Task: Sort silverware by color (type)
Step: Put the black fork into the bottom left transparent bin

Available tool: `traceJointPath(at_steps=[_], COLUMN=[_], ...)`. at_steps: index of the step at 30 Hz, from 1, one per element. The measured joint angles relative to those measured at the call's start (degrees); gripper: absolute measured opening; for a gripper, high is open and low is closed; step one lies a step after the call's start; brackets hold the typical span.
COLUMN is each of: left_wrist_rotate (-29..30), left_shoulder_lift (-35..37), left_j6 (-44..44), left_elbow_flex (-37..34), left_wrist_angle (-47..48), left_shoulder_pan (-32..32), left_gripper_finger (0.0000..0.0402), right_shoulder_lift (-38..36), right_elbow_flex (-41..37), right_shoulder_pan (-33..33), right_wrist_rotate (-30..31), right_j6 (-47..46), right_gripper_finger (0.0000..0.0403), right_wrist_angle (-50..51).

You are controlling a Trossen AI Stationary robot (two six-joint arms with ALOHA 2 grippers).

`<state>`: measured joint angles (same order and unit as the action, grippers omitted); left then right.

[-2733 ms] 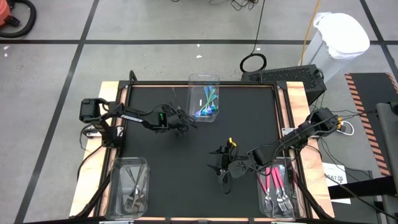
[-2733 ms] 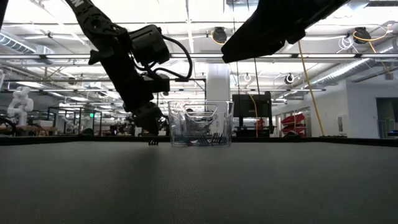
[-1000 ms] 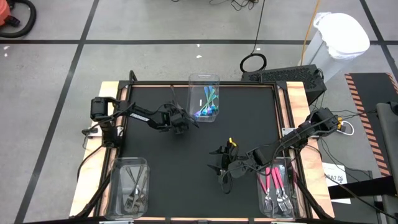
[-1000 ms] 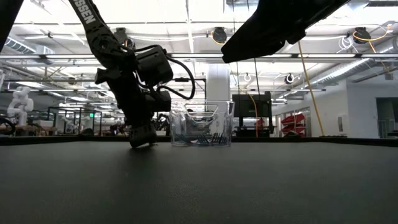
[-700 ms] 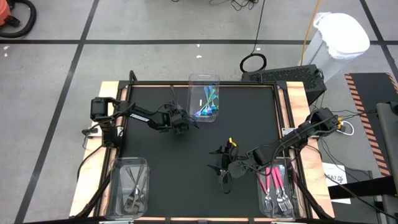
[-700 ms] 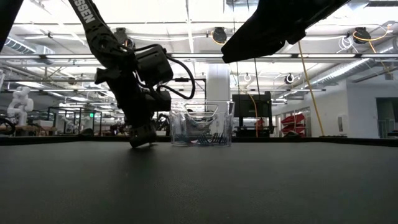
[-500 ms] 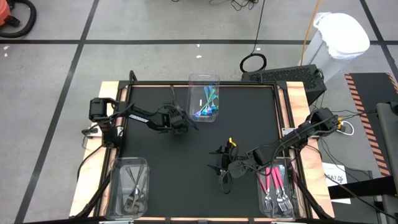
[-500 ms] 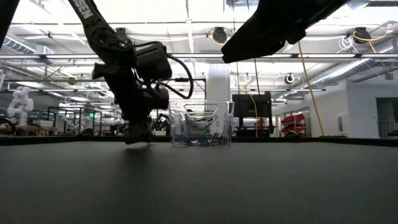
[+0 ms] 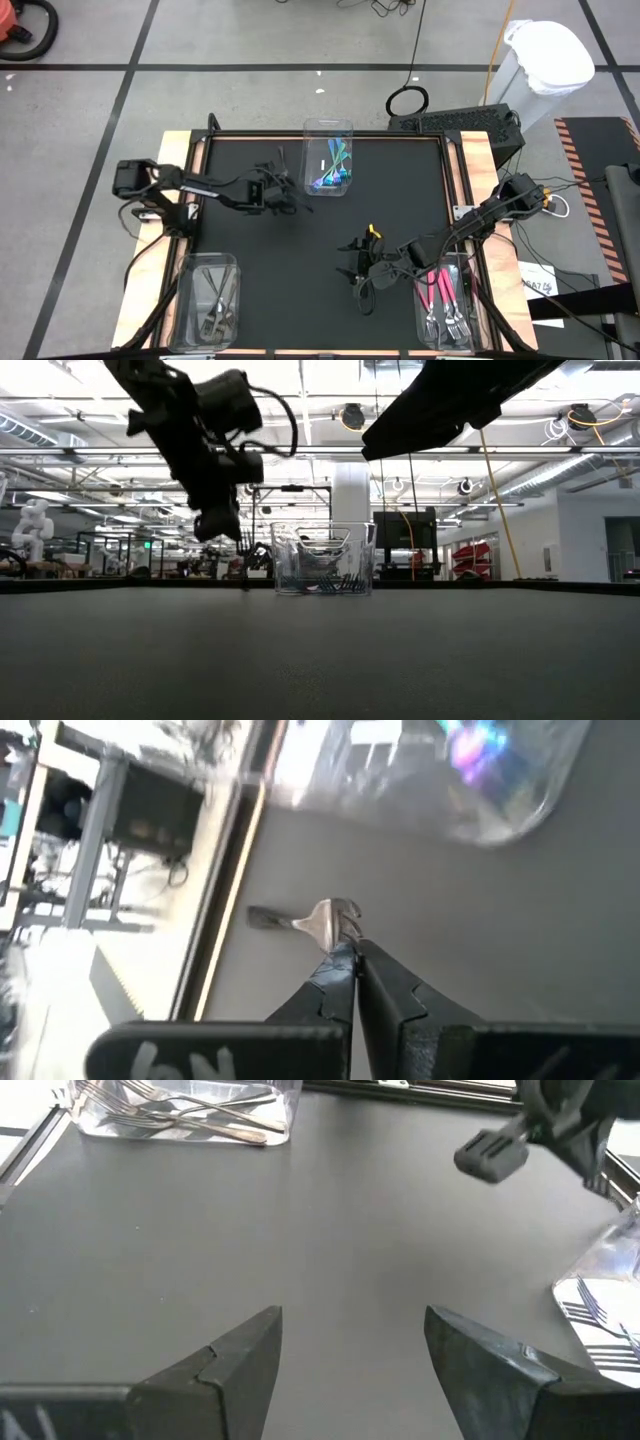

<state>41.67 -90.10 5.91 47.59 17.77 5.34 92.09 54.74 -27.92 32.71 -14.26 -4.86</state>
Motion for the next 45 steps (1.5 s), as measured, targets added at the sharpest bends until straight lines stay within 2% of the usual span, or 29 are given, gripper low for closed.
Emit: traceJointPath(at_steps=[10,17,26,35,37,41,45], left_wrist_rotate=[0.26,5.88,15.18,15.72,15.43,15.69,19.07], left_shoulder_lift=[8.14,12.82,13.83,13.83,13.83,13.83,13.83], left_j6=[-0.31,-1.17,0.67,2.36,3.90,7.18,11.40], left_elbow_flex=[0.02,0.04,0.10,3.82,4.03,4.04,4.04], left_wrist_angle=[0.02,2.08,2.78,2.73,2.05,1.82,-1.23], left_shoulder_pan=[-6.71,-12.91,-22.38,-31.26,-33.87,-38.60,-42.51], left_gripper_finger=[0.0007,0.0007,0.0007,0.0002,0.0002,0.0001,0.0001], right_shoulder_lift=[0.01,0.01,0.01,-0.01,0.01,0.01,0.01], right_elbow_flex=[0.00,0.00,0.00,0.00,0.02,0.02,0.02], right_shoulder_pan=[0.00,0.04,0.20,0.52,0.48,-0.35,-1.33], right_wrist_rotate=[0.00,0.09,0.28,0.51,3.28,15.23,18.34], right_j6=[0.32,1.92,5.67,11.78,14.11,21.06,26.14], right_gripper_finger=[0.0242,0.0242,0.0242,0.0242,0.0242,0.0242,0.0242], right_wrist_angle=[-0.03,-0.13,-1.84,-7.03,-8.00,-9.19,-9.07])
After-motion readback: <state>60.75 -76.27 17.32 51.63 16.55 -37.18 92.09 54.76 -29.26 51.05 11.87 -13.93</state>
